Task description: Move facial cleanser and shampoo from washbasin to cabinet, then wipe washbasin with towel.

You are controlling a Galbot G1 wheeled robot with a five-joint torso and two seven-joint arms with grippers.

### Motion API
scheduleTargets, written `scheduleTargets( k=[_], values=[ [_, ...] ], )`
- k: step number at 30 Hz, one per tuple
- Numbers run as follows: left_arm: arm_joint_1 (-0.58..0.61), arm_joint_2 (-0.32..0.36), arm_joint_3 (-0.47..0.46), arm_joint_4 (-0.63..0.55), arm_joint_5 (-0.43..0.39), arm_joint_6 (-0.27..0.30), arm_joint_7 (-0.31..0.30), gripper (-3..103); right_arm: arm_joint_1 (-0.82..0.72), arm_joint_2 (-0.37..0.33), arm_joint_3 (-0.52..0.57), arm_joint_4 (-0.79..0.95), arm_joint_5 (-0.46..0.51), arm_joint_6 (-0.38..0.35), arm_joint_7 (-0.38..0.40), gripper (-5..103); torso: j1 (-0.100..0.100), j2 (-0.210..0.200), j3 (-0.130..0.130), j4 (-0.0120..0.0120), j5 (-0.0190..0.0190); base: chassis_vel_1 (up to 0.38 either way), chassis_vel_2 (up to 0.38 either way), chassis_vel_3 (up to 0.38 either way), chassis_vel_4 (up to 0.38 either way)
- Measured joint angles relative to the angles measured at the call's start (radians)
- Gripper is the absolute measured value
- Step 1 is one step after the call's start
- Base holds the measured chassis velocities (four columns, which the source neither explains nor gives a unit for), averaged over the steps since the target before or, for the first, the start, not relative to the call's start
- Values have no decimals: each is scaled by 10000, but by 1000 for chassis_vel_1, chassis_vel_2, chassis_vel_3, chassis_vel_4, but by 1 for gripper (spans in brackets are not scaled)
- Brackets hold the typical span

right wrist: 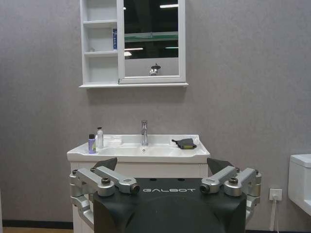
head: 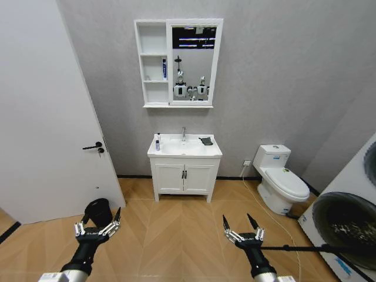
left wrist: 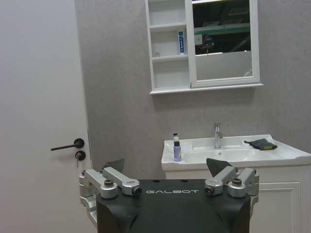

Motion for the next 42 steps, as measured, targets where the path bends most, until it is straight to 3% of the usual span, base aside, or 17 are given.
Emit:
scheduleTargets(
  k=[8,16,22,25,30,42],
  values=[
    [-1,8,-7,71,5,-2,18,96,-10,-12,42,-14,47,16,81,100,0,0,0,0,-1,0,0,0,0],
    [58,581,-230,13,-193,54,73,96,-27,-20,-175,-118,-100,30,58,100,0,0,0,-1,-1,0,0,0,0],
    [-15,422,-94,10,-150,0,73,96,-138,7,-114,-136,-115,46,54,100,-1,1,0,-1,0,0,0,0,0],
    [-89,-131,422,107,238,-283,71,96,-172,104,-92,-55,-196,-11,19,100,-3,1,-1,0,2,-40,37,26,-34],
    [-121,-159,618,242,550,-426,90,96,-238,144,-22,-38,-289,81,3,100,-2,1,0,0,0,-111,105,103,-118],
    [-135,-123,381,184,70,-360,-40,96,-267,328,-171,-276,-595,310,-2,100,1,0,1,-1,-1,-229,243,228,-230]
  ],
)
